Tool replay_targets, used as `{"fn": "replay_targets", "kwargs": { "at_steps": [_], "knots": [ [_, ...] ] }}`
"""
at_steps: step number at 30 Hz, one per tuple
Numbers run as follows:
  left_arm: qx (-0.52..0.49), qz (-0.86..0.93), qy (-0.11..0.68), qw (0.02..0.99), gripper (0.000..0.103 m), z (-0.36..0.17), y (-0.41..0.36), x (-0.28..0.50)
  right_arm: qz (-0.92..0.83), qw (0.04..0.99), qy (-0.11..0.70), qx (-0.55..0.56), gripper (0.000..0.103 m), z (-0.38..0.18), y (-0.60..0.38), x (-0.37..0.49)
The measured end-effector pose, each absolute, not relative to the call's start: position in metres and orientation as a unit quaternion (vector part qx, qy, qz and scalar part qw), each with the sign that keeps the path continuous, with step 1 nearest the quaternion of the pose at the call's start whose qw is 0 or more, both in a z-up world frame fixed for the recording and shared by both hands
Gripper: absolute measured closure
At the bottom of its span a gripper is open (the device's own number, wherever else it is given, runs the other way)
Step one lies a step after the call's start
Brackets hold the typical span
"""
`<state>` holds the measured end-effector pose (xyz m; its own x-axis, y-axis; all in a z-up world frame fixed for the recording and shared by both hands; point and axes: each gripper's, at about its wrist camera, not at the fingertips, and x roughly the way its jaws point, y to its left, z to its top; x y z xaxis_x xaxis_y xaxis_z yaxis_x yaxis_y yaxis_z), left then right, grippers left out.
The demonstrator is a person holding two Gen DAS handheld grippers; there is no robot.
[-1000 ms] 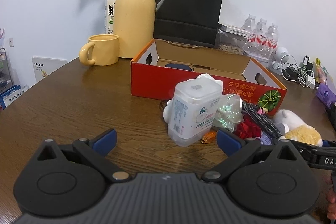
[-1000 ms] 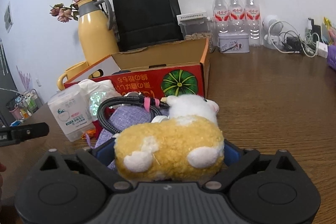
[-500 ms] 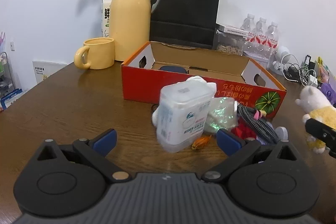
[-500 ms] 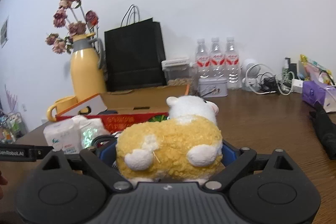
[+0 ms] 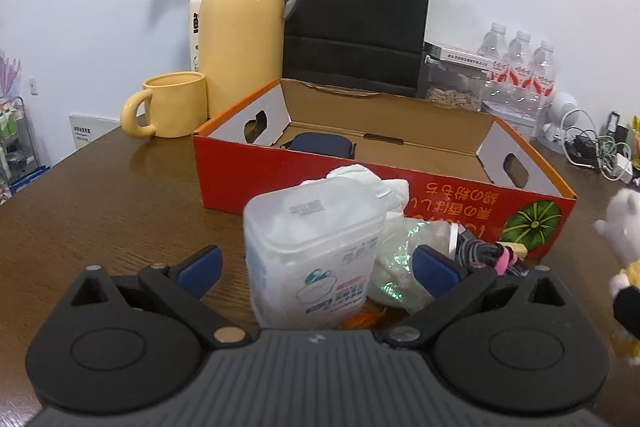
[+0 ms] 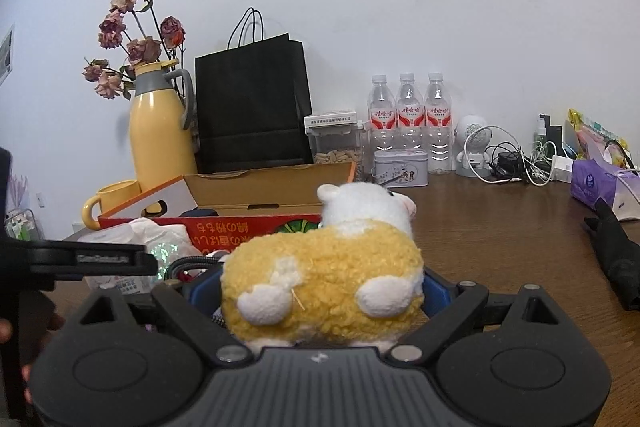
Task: Organize objects
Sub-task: 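Carry the cotton-pad tub and plush toy into the box and open both grippers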
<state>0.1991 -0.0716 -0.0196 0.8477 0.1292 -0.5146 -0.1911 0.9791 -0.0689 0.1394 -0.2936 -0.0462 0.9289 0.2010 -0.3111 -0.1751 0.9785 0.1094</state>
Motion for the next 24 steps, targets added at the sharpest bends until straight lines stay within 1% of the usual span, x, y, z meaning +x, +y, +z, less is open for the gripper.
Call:
{"fn": "replay_targets", "kwargs": {
  "at_steps": [7,8,10,11,12,24],
  "knots": [
    [-0.070,0.091,0.254,0.960,0.000,-0.024,-0.073,0.202,0.095,0.981,0.165,0.036,0.009,-0.047,-0.293,0.140],
    [-0.074,0.091,0.251,0.961,0.002,-0.024,-0.072,0.201,0.094,0.981,0.166,0.036,0.009,-0.047,-0.293,0.140],
    [-0.083,0.086,0.252,0.960,0.015,-0.024,-0.070,0.201,0.094,0.981,0.166,0.036,0.009,-0.047,-0.293,0.140],
    [-0.086,0.082,0.258,0.959,0.029,-0.025,-0.069,0.201,0.093,0.981,0.165,0.036,0.009,-0.047,-0.293,0.140],
    [-0.086,0.083,0.258,0.959,0.033,-0.024,-0.068,0.201,0.093,0.981,0.165,0.036,0.009,-0.047,-0.293,0.140],
    [-0.083,0.082,0.220,0.968,0.034,-0.019,-0.061,0.173,0.097,0.982,0.157,0.033,0.009,-0.047,-0.292,0.138]
  ]
}}
